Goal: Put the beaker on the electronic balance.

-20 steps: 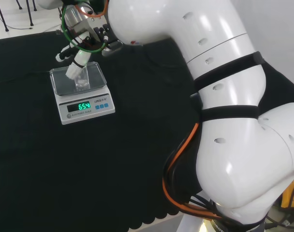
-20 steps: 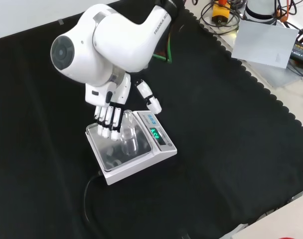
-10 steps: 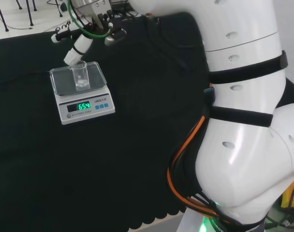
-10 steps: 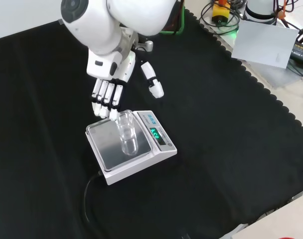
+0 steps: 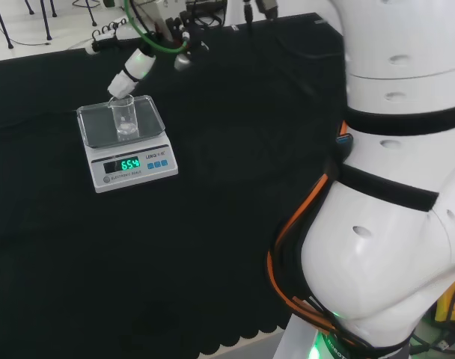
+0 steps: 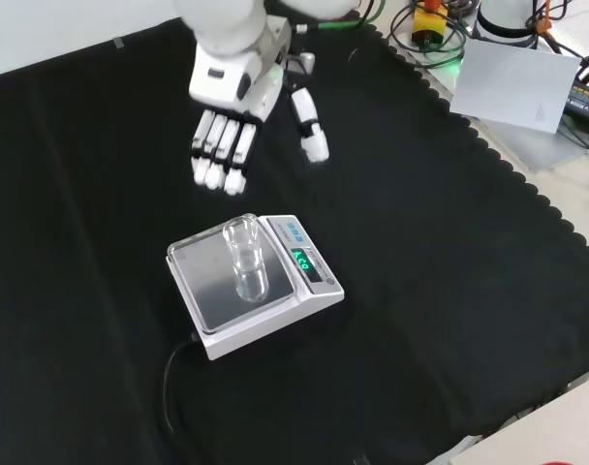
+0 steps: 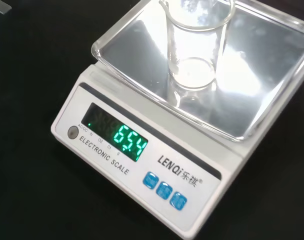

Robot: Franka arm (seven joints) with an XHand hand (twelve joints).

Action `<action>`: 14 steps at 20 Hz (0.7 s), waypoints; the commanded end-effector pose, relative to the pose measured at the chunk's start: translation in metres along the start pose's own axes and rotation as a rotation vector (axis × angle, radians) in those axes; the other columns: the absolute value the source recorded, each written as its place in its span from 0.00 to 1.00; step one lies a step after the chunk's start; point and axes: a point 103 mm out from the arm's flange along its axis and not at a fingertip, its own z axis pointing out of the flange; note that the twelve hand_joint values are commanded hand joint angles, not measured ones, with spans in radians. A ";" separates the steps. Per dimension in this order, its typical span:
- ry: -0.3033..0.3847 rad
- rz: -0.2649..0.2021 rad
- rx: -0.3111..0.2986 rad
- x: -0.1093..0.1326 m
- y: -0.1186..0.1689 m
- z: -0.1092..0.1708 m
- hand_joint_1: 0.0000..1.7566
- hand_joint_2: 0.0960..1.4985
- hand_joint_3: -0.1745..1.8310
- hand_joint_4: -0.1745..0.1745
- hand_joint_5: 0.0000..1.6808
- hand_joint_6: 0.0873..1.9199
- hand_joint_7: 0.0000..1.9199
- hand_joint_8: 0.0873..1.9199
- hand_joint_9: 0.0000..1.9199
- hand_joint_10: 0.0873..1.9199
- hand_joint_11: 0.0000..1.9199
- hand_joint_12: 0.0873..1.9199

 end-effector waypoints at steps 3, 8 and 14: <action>-0.021 0.091 -0.131 -0.024 -0.081 -0.018 0.30 0.49 0.10 0.52 0.11 0.00 0.10 0.13 0.12 0.29 0.00 0.75; 0.108 0.151 -0.179 -0.050 -0.109 -0.004 0.31 0.50 0.10 0.48 0.20 0.00 0.12 0.33 0.18 0.41 0.04 0.78; 0.164 0.231 -0.190 -0.072 -0.143 0.014 0.33 0.53 0.11 0.44 0.29 0.01 0.21 0.36 0.28 0.38 0.08 0.76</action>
